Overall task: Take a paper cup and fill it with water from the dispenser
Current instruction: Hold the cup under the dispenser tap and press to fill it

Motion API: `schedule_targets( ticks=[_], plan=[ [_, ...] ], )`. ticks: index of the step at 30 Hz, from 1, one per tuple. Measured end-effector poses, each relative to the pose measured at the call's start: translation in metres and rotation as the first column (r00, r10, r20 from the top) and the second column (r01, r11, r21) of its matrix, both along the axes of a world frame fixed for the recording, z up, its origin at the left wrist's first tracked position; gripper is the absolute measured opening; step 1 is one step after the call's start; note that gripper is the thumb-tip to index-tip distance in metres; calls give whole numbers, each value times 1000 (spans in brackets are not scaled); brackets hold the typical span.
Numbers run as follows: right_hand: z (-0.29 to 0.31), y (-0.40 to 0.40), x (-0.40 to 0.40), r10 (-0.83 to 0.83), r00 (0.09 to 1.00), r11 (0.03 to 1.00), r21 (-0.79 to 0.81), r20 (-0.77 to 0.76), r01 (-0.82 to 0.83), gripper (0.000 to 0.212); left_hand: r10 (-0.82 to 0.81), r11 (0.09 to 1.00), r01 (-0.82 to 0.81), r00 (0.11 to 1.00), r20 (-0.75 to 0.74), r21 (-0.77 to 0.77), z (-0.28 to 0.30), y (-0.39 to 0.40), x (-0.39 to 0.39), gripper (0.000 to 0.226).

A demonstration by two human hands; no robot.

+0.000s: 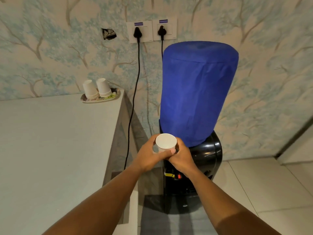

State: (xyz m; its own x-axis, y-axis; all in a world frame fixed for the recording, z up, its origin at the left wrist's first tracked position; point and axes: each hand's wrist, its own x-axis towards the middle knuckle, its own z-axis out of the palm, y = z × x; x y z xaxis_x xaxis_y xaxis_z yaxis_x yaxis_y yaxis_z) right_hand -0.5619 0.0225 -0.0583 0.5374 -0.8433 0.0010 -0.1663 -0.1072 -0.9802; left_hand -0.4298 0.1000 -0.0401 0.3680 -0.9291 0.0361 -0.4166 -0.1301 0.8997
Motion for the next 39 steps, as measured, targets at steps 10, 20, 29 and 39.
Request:
schedule_targets(
  ticks=[10, 20, 29, 39],
  plan=[
    [-54, 3, -65, -127, 978, 992, -35, -166, 122, 80, 19, 999, -12, 973, 231, -30, -29, -16, -42, 56],
    [-131, -5, -111, -204, 931, 977, -3, -303, 213, 77, -19, 1000, 11, 874, 485, 18, -77, -49, -76, 43],
    [-200, -23, -143, -249, 891, 957, 44, -378, 286, 79, -106, 992, 46, 822, 559, 120, -140, -77, -97, 49],
    [-286, -34, -136, -228, 910, 951, 121, -347, 284, 69, -163, 984, 50, 643, 748, 171, -201, -91, -116, 75]
  ],
)
